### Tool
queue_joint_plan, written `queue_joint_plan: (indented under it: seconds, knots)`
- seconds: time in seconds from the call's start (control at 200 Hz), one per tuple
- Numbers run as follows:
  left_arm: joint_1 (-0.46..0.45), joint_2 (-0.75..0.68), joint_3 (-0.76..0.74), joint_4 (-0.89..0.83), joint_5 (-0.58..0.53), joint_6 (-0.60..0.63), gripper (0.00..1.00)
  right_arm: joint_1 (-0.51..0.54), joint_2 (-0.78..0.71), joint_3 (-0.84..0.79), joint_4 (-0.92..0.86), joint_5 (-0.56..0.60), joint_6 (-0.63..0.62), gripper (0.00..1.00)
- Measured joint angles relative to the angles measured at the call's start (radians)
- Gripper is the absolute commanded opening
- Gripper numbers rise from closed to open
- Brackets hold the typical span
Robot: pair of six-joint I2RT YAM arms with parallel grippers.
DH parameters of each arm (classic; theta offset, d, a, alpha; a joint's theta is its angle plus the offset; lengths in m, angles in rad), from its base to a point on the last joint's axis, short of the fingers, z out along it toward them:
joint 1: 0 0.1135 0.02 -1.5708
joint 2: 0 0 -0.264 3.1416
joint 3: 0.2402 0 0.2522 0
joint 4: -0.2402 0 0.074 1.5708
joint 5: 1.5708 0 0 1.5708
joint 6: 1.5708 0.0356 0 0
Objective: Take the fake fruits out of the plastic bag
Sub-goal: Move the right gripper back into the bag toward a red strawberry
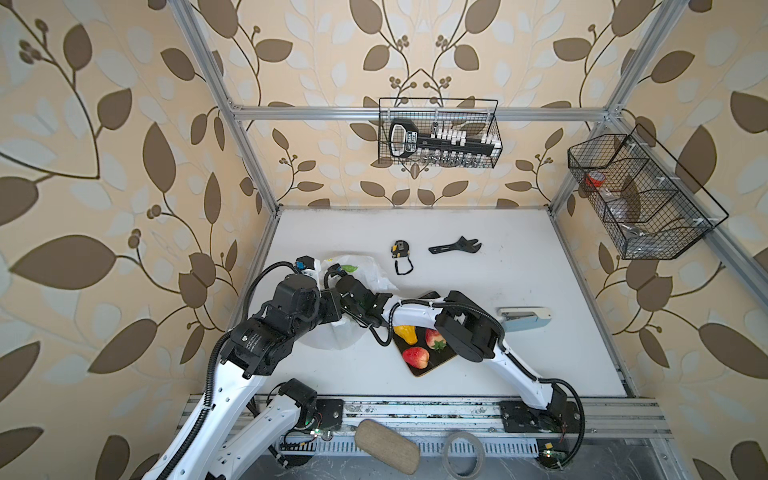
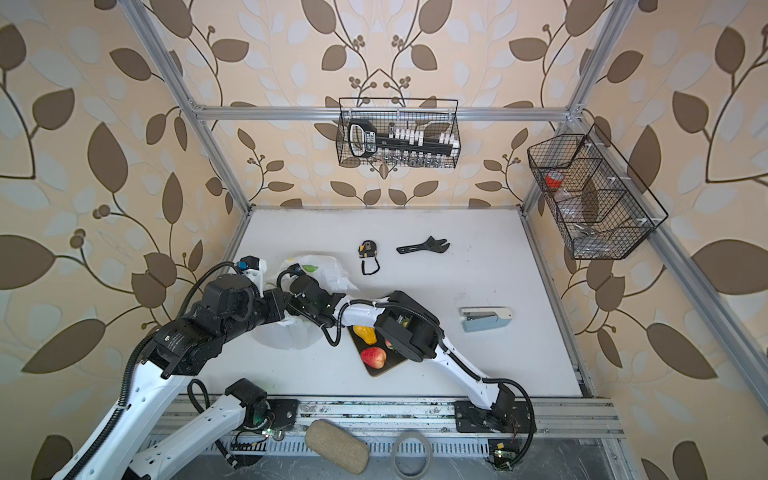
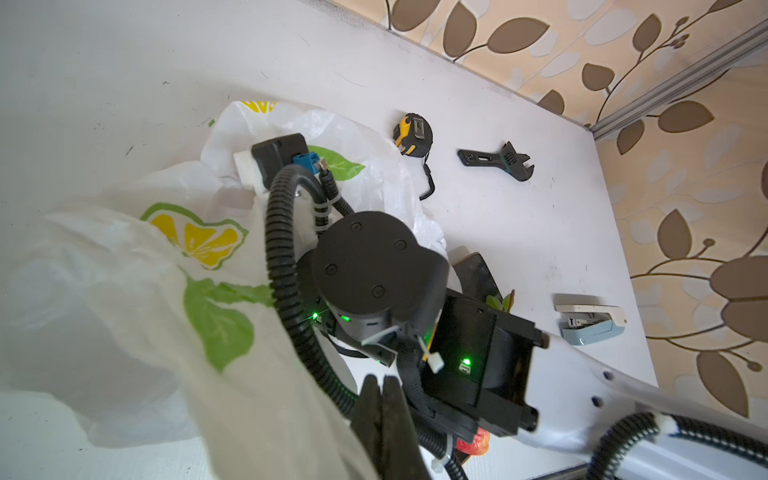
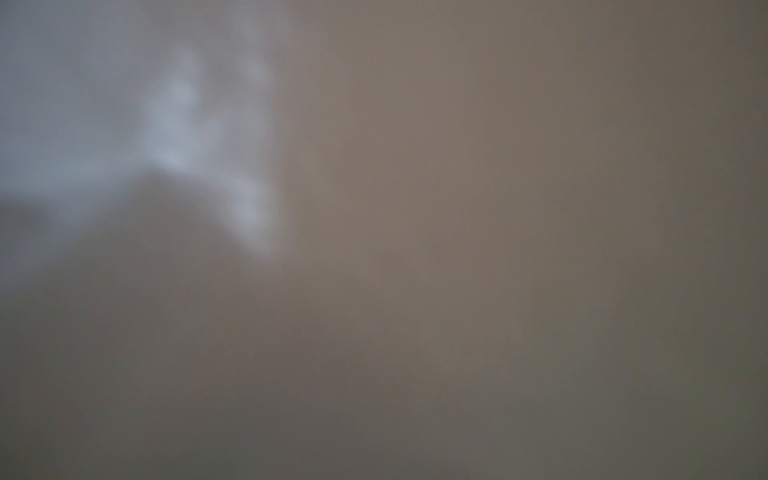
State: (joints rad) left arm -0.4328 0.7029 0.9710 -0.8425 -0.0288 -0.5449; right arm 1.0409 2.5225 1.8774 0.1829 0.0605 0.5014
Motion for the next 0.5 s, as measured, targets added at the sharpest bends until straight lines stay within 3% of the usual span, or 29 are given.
queue_joint_plan:
  seconds: [0.31,0.5]
  knots:
    - [0.0,-0.044,-0.001,-0.029,-0.045,-0.023,0.0,-0.005,0.009,0.018,-0.063,0.038,-0.023,0.57]
    - [0.0,-0.116,-0.048,-0.066,-0.121,-0.11,0.0,-0.023,-0.089,-0.09,-0.066,0.027,-0.03,0.47]
